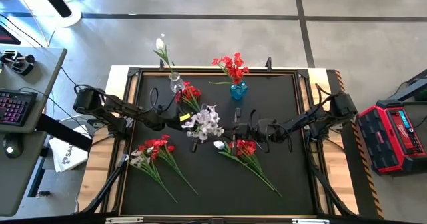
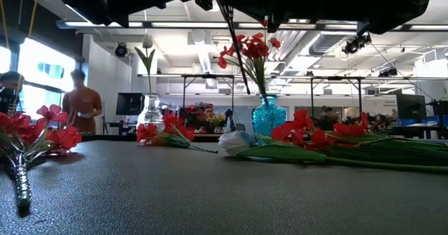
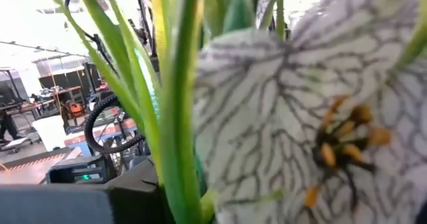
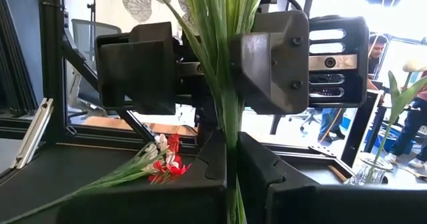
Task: Sort flowers into vase by color
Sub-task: Put the top white flowers into the transparent vase
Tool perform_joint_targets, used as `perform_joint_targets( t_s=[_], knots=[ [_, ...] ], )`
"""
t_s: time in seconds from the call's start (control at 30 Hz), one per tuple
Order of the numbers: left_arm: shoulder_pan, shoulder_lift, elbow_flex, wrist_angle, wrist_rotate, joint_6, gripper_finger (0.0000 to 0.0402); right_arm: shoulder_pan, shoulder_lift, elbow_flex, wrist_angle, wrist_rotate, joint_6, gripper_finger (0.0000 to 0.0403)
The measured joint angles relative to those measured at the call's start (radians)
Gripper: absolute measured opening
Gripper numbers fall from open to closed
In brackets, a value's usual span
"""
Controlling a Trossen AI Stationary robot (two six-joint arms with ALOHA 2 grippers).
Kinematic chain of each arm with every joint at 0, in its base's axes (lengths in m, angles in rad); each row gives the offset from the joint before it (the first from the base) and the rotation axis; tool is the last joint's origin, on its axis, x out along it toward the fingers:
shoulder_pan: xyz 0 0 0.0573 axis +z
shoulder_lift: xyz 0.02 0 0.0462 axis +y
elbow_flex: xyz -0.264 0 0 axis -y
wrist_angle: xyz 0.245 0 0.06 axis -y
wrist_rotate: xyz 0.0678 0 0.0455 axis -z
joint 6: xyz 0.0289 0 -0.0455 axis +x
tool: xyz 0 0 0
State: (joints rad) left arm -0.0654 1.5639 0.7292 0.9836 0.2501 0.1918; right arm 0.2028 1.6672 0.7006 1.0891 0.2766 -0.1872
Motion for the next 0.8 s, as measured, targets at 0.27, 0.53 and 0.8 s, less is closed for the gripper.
perform_joint_targets(
  t_s=[0.27, 0.53, 0.8],
  knots=[
    [0.0, -0.001, 0.0, -0.004, 0.0, -0.007, 0.0129, 0.001, 0.0, 0.0, 0.01, -0.002, -0.023, 0.0],
    [0.0, -0.002, 0.0, -0.012, -0.002, -0.005, 0.0081, 0.001, 0.001, 0.0, 0.017, -0.005, -0.031, 0.0001],
    [-0.001, -0.015, 0.0, -0.032, -0.007, -0.03, 0.0042, 0.009, 0.001, 0.0, 0.032, -0.005, -0.048, 0.0055]
  ],
)
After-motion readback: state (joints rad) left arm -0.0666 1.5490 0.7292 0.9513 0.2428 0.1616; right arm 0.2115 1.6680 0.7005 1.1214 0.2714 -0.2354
